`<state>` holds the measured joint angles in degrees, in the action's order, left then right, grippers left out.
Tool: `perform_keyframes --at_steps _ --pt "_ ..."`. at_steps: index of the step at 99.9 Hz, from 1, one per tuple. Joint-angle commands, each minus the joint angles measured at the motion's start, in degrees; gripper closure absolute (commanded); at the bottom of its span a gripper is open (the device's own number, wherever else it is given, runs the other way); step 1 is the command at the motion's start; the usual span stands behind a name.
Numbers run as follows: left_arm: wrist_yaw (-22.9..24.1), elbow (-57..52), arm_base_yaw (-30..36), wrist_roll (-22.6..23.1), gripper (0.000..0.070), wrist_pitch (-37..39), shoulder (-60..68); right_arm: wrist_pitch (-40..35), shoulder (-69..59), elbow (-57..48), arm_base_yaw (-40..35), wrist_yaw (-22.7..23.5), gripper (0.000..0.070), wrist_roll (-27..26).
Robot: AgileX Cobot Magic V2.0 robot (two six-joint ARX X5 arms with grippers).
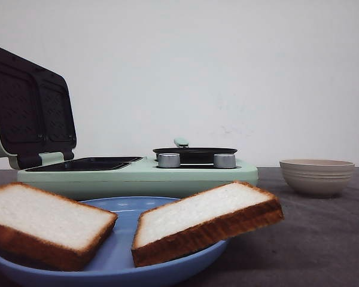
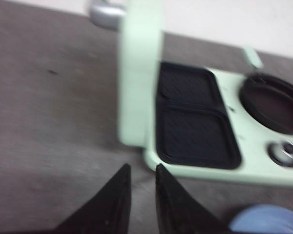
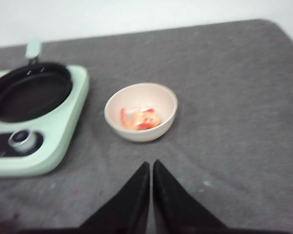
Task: Make breakfast with bread and shrimp
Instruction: 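Move the left gripper down over the bread slices on the blue plate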
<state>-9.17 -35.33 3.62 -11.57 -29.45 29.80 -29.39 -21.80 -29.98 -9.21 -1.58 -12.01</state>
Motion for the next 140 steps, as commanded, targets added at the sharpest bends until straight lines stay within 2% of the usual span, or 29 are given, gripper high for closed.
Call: perform_keyframes --at_steps 1,4,10,13,17,26,43,62,79,87,96,108,129,140 --pt "-3.56 -0.87 0.04 0.57 0.0477 0.20 0.79 -0.17 -0.24 -0.83 -0.02 2.29 0.0672 1.11" --pt "-5.05 -0.87 0.07 0.44 0.0397 -0.13 1.22 -0.42 -0.24 -0.83 -0.04 3.41 0.0613 1.09" --pt "-6.56 -0.87 0.15 0.15 0.0310 -0.96 1.73 -0.87 -0.20 -0.83 -0.04 4.44 0.0489 1.01" --pt "-7.21 -0.87 0.15 0.15 0.0289 -1.51 1.86 -1.18 -0.17 -0.83 -0.04 4.79 0.0419 0.90" --pt "-7.89 -0.87 0.15 0.15 0.0270 -2.25 2.01 -1.42 -0.15 -0.83 -0.04 4.79 0.0374 0.79" --pt "-9.38 -0.87 0.15 0.20 0.0253 -4.15 2.01 -2.01 -0.15 -0.83 -0.04 4.79 0.0323 0.81" --pt "-13.57 -0.87 0.15 0.33 0.0259 -6.75 1.95 -1.90 -0.15 -0.83 -0.04 4.79 0.0317 0.72" --pt "-14.34 -0.87 0.15 0.17 0.0266 -7.85 1.95 -1.53 -0.15 -0.85 -0.04 4.94 0.0318 0.68" --pt "-17.64 -0.87 0.15 -1.18 0.0264 -8.83 2.05 -1.97 -0.15 -0.85 -0.04 9.42 0.0318 -0.59" --pt "-19.56 -0.87 0.15 -1.81 0.0263 -8.90 2.19 -1.99 -0.17 -0.85 -0.04 9.79 0.0318 -1.18" --pt "-20.79 -0.87 0.15 -2.60 0.0246 -9.73 3.02 -1.99 -0.17 -0.85 -0.04 9.77 0.0318 -1.20" --pt "-21.42 -0.87 0.15 -2.75 0.0173 -11.65 5.57 -2.01 -0.17 -0.85 -0.04 9.81 0.0318 -1.36" --pt "-25.83 -0.87 0.15 -2.62 0.0174 -12.55 11.76 -2.01 -0.17 -0.85 -0.04 10.67 0.0318 -1.53" --pt "-26.62 -0.87 0.39 -2.19 0.0174 -12.74 14.88 -2.01 -0.17 -0.85 -0.02 10.67 0.0318 -1.53"
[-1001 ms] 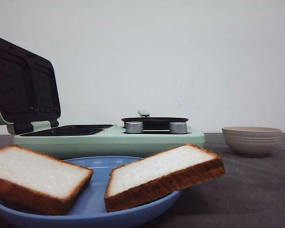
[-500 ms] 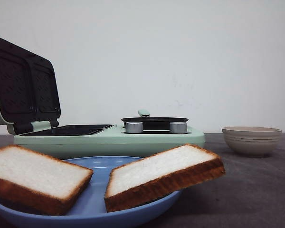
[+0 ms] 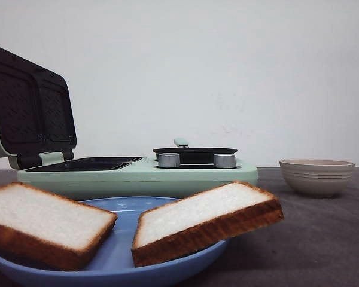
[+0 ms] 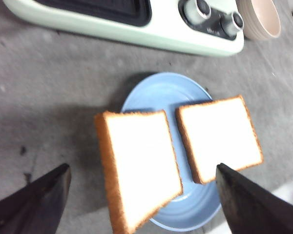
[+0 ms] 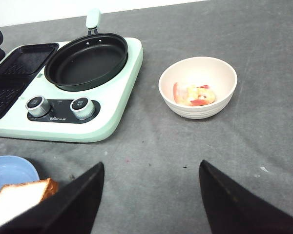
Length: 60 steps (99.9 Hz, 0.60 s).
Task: Make breakfast with bread and shrimp
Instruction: 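Move the left gripper down over the bread slices on the blue plate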
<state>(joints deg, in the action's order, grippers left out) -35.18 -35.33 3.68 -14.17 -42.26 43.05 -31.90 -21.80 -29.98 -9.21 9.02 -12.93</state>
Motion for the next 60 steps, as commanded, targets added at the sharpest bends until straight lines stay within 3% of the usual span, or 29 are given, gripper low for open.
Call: perform_keyframes --at_steps 1,60 --pt "-0.61 -0.87 0.37 0.50 0.0174 0.04 1.92 0.50 -0.17 -0.85 -0.04 0.07 0.0318 -0.61" --pt "-0.61 -0.83 5.05 4.52 0.0176 -0.13 15.32 0.52 -0.17 -0.85 -0.04 0.22 0.0318 -0.59"
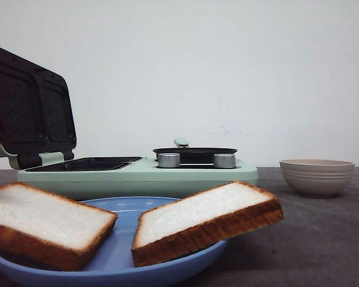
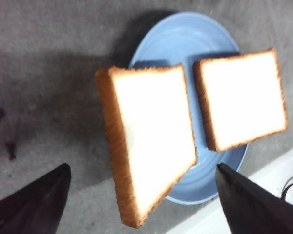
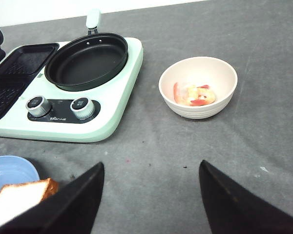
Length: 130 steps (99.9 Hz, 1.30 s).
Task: Make breakfast with bread and shrimp
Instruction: 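Move the left gripper down over the bread slices on the blue plate, then grasp the nearer bread slice's edge with the left gripper and lift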
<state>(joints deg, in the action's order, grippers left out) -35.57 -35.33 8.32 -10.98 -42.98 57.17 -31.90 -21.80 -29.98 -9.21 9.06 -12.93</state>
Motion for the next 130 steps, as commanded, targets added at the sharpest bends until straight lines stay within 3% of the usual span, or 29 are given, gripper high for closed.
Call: perform_keyframes --at_steps 1,34,52,79,91,102,130 --pt "-0.22 -0.83 0.52 1.38 0.0176 0.70 1.46 0.52 -0.17 -0.85 -0.04 0.17 0.0318 -0.59" --pt "-0.15 -0.83 2.21 3.85 0.0179 1.11 7.13 0.55 -0.17 -0.85 -0.04 0.17 0.0318 -0.59" --pt "-3.54 -0.83 3.80 4.00 0.0186 3.56 9.86 0.55 -0.17 -0.85 -0.04 0.17 0.0318 -0.61" --pt "-3.72 -0.83 5.33 4.00 0.0202 4.46 12.66 0.55 -0.15 -0.85 -0.04 0.17 0.0318 -0.61" --pt "-4.22 -0.83 6.05 4.09 0.0278 4.70 13.70 0.55 -0.15 -0.85 -0.04 0.15 0.0318 -0.61" --pt "-4.57 -0.83 6.84 4.00 0.0291 5.25 14.49 0.55 -0.15 -0.85 -0.02 0.15 0.0318 -0.61" --pt "-4.52 -0.83 7.19 4.04 0.0547 5.27 15.43 0.55 -0.15 -0.85 -0.04 0.17 0.0318 -0.61"
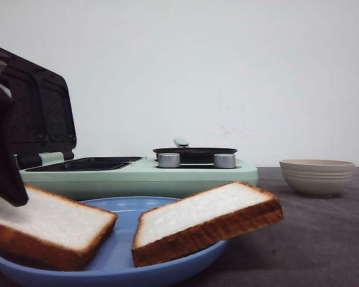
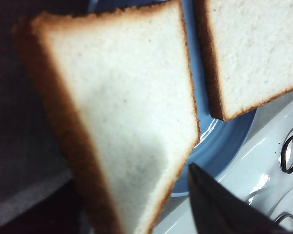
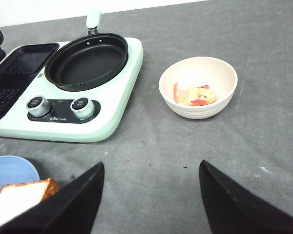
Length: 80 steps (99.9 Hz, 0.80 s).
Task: Make breakfast with bread and shrimp
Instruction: 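Grasp the nearer bread slice's edge with the left gripper and lift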
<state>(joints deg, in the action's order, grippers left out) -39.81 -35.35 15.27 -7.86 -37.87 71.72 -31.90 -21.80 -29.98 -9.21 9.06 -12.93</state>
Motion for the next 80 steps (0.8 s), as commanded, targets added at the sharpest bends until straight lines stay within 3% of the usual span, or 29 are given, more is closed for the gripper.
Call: perform_keyframes --at_steps 1,12,80 --pt "-0.28 -0.81 0.24 0.92 0.0561 0.13 0.87 0.55 -0.15 -0.85 -0.04 0.15 0.0318 -0.61" --pt "-0.31 -0.81 0.24 0.94 0.0700 0.02 0.85 0.55 -0.15 -0.85 -0.04 0.15 0.0318 -0.61" --pt "-0.31 -0.83 0.17 -0.26 0.0699 -0.42 -5.97 0.55 -0.15 -0.85 -0.02 0.15 0.0318 -0.59"
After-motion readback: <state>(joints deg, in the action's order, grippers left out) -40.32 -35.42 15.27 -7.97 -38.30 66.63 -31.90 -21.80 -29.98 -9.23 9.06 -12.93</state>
